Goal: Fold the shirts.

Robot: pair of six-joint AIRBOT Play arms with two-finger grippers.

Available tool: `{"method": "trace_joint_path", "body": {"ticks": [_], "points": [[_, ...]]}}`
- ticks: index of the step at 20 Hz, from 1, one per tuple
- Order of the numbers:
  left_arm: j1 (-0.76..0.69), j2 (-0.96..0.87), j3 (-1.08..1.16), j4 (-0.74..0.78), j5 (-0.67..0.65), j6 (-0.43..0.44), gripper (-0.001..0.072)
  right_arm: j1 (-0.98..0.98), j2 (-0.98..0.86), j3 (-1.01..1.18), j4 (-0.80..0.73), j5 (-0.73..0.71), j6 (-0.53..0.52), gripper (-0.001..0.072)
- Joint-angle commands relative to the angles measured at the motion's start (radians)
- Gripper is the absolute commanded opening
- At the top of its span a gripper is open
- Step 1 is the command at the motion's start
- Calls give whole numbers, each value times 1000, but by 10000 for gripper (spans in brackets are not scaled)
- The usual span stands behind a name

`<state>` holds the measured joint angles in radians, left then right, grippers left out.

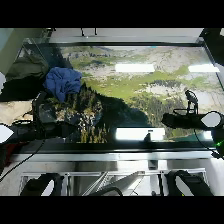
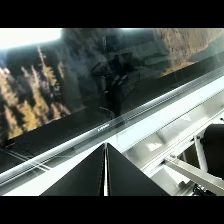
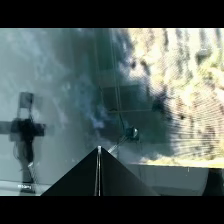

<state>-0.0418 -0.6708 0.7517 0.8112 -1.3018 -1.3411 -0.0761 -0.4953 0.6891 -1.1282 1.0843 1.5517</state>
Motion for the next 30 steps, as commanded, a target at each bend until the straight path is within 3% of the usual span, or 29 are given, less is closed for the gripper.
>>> {"method": "trace_joint_path", "body": {"ticks": [1, 19, 27, 30], "points": [[1, 1, 0, 0, 0, 2, 15, 1, 0, -1, 0, 0, 0, 23], [1, 1, 0, 0, 2, 2, 15, 1, 0, -1, 0, -11, 0, 23], [1, 1, 0, 0, 102, 2, 15, 1, -4, -1, 8, -15, 5, 23], [32, -30, 27, 61, 216, 2, 16, 1, -20, -1, 8, -39, 4, 24]]}}
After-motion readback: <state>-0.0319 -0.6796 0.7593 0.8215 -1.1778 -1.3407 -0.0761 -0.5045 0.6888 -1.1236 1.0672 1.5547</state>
